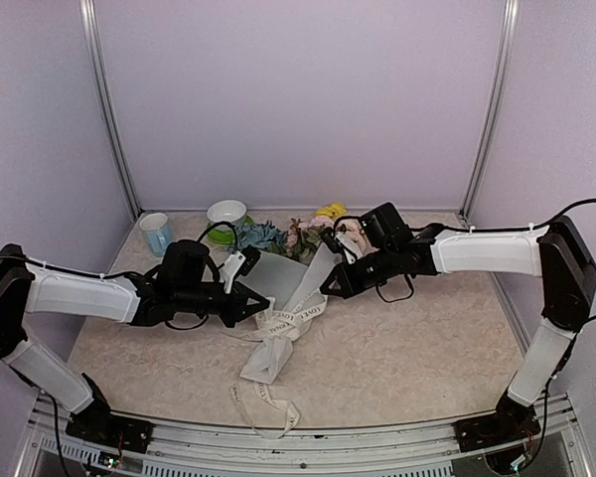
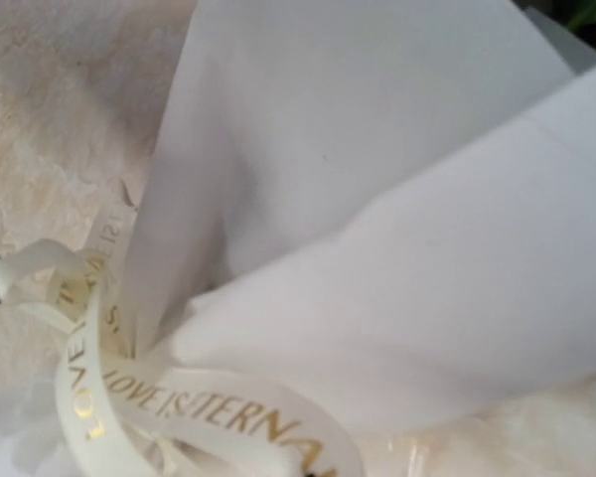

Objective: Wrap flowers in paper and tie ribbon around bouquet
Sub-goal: Adjust the ribbon on the folded bouquet, then cross the half-tied ribbon at the center of the board.

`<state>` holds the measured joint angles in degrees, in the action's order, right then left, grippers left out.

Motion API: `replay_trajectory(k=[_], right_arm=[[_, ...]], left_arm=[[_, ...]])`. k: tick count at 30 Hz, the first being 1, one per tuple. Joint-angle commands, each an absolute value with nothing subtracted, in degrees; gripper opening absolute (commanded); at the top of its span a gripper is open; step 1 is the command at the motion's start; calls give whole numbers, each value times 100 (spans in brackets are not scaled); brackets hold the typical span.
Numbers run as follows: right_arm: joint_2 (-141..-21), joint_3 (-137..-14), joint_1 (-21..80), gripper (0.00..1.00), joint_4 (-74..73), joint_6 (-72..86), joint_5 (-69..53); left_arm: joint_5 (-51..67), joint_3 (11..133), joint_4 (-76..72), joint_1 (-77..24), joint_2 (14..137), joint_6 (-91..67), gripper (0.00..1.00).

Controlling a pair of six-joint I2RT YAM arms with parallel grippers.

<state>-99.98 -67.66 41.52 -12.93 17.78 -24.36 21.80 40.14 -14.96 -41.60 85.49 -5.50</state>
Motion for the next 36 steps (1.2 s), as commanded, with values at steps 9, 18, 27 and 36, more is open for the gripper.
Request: replay_trajectory(k=[9,18,27,36], right_arm=[[-9886,-6880,4246,0,-1191,1731,-2674],[-10381,-7304,4506,0,-1107,1751,-2847],[-10714,-7717,4564,0,-1199,1678,-2929],[-10240,-7349,4570,0,-1390,1672,-2504]], left_arm=[[2269,3797,-1634,-4122,8463,-549,0],[2296,3742,-1783,-4131,8362,-532,0],[2313,3763,-1830,-4131,8273,-506,0],[2254,3727,-1781,-4140,8168,-439,0]])
